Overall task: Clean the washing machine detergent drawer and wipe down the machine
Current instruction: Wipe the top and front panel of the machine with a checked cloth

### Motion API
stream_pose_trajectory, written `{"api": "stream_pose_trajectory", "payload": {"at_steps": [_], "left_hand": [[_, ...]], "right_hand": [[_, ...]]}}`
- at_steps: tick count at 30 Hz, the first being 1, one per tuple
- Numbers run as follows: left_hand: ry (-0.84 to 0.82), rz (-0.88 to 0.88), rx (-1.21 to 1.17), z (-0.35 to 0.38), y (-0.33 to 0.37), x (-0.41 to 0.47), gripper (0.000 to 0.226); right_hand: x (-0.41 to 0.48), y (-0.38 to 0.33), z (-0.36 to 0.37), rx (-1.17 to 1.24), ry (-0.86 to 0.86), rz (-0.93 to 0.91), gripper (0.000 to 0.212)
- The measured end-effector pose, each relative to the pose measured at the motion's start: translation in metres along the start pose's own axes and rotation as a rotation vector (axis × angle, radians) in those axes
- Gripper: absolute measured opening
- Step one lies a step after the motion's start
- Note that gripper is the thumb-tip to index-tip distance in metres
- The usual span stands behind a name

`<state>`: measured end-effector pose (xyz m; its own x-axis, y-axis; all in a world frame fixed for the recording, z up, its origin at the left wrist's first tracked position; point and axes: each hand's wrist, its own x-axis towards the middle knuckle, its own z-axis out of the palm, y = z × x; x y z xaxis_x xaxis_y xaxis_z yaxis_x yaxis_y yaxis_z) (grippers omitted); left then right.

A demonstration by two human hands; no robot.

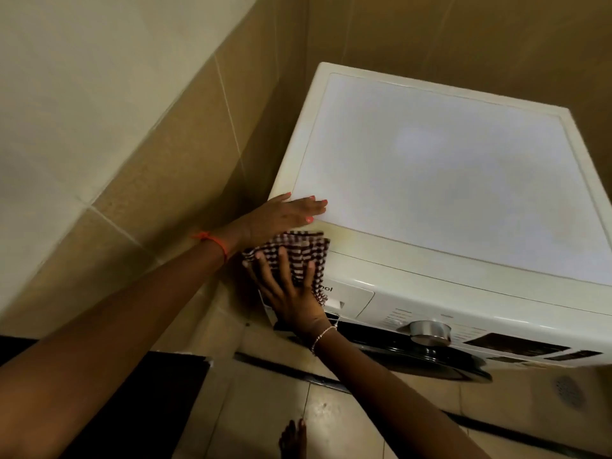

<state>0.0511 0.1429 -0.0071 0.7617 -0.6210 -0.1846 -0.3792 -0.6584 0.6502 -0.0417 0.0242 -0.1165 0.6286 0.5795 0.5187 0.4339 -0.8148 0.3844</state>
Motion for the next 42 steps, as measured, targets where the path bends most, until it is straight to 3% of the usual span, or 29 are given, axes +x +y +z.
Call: {"api": "stream_pose_trajectory", "payload": {"at_steps": [3, 5, 7, 11, 14, 19, 26, 28, 32, 34, 36, 40, 42], "left_hand": [[-0.013, 0.011, 0.336, 0.008, 0.006, -0.003, 0.082], [0.069, 0.047, 0.449, 0.018, 0.005, -0.007, 0.093], [0.167, 0.077, 0.527, 0.025, 0.002, -0.01, 0.094], [0.267, 0.139, 0.618, 0.032, 0.003, -0.015, 0.087], [0.217, 0.315, 0.674, 0.035, 0.003, -0.016, 0.067], [0.118, 0.41, 0.704, 0.031, 0.002, -0.014, 0.063], [0.135, 0.384, 0.762, 0.032, 0.004, -0.016, 0.07], [0.135, 0.382, 0.774, 0.031, 0.004, -0.015, 0.07], [0.119, 0.383, 0.75, 0.03, 0.006, -0.012, 0.071], [0.123, 0.392, 0.737, 0.028, 0.004, -0.012, 0.071], [0.123, 0.397, 0.728, 0.029, 0.003, -0.012, 0.07], [0.118, 0.401, 0.715, 0.028, 0.003, -0.011, 0.069], [0.12, 0.398, 0.719, 0.028, 0.002, -0.013, 0.069]], "right_hand": [[-0.006, -0.005, 0.018, -0.255, -0.163, -0.381, 0.063], [-0.019, -0.006, 0.028, -0.478, -0.236, -0.676, 0.07], [-0.035, -0.001, 0.035, -0.599, -0.21, -0.801, 0.074], [-0.074, 0.033, 0.018, -0.478, -0.29, -0.868, 0.068], [-0.098, 0.065, 0.003, -0.454, -0.207, -0.696, 0.07], [-0.099, 0.088, -0.026, -0.079, -0.057, -0.051, 0.06], [-0.121, 0.006, -0.005, 0.181, -0.042, 0.717, 0.071], [-0.114, -0.013, 0.0, 0.202, -0.052, 0.808, 0.081], [-0.103, 0.011, -0.007, 0.192, -0.026, 0.74, 0.108], [-0.102, 0.021, -0.008, 0.182, 0.001, 0.768, 0.094], [-0.099, 0.012, -0.007, 0.283, 0.035, 0.925, 0.078], [-0.074, -0.026, -0.017, 0.927, 0.101, 1.338, 0.063], [-0.062, -0.034, -0.023, 0.997, 0.133, 1.428, 0.067]]}}
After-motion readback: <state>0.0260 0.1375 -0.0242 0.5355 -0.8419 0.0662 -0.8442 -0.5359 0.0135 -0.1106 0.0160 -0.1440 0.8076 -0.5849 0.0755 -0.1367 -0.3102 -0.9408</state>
